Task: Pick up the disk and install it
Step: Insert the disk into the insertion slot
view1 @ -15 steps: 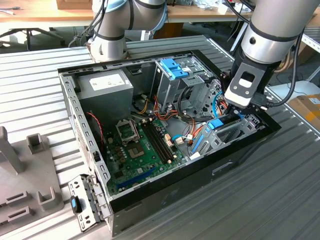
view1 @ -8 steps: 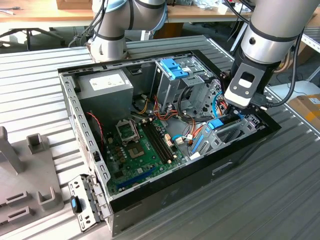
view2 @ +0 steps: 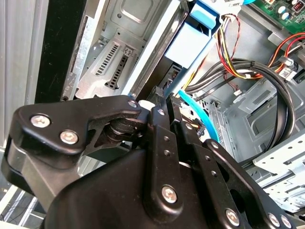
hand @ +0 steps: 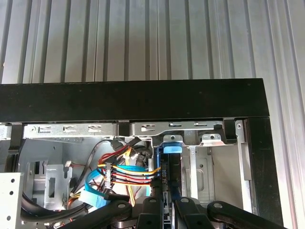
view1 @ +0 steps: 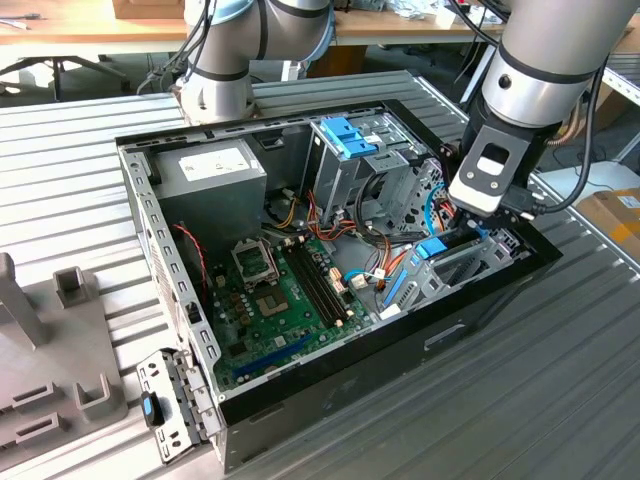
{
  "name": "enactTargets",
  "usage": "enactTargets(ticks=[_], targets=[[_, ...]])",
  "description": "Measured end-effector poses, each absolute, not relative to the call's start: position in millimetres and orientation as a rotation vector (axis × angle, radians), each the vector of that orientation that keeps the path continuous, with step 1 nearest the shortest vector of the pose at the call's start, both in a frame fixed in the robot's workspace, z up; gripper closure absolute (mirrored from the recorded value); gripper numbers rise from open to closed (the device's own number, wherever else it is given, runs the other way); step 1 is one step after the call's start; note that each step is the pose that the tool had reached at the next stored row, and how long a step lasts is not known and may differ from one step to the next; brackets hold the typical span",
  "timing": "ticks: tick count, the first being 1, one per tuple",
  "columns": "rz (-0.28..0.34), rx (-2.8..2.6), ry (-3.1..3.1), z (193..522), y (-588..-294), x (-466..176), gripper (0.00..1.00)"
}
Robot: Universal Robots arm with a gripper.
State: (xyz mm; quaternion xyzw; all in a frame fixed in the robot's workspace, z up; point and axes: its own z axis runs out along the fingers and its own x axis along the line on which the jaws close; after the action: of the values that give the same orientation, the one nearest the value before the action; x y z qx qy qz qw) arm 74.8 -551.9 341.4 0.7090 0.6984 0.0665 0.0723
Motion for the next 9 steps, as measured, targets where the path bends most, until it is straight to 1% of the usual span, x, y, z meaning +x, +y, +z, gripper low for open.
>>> enactTargets(ticks=[9], targets=[[0.200, 2.130, 2.098, 341.5, -551.5, 76.0, 0.84]])
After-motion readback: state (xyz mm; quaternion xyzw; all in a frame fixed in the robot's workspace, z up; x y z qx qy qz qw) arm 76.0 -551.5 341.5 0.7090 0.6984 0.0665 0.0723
